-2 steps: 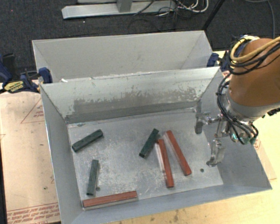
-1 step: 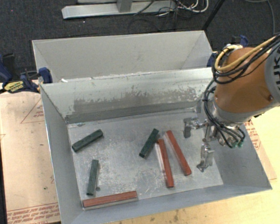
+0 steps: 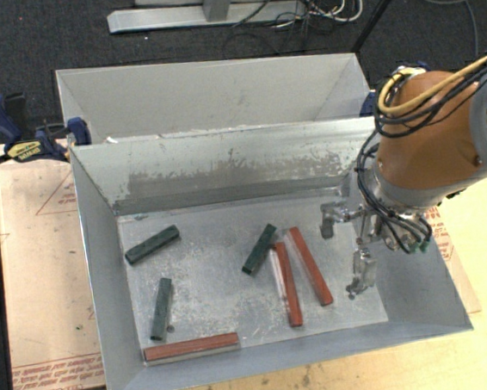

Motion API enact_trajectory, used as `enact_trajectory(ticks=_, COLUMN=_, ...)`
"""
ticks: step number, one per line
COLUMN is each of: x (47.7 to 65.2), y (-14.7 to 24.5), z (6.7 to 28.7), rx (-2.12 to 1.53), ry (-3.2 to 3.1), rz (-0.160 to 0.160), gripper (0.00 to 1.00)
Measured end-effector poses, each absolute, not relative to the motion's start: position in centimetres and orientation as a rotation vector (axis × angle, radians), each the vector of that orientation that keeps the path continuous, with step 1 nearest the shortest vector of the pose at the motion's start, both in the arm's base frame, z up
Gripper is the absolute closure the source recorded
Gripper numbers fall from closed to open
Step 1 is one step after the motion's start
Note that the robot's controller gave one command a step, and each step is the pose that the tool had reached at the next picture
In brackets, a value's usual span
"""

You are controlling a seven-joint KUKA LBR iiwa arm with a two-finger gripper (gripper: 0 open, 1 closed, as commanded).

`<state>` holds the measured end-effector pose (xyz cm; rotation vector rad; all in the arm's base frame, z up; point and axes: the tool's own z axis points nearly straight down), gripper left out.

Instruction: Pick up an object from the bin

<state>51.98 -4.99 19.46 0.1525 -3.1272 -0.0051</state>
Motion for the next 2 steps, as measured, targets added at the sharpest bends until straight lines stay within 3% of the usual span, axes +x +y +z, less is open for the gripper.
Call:
enact_trajectory(ticks=1, x=54.1, y=-3.9, z=18.8, rx=0.215, ry=-3.153, rz=0.004, gripper=0.00)
enact_trajectory(ticks=2, x=55.5, y=-3.7, z=13.0, rx=0.563, ry=-3.094, rz=-0.001, gripper=0.00)
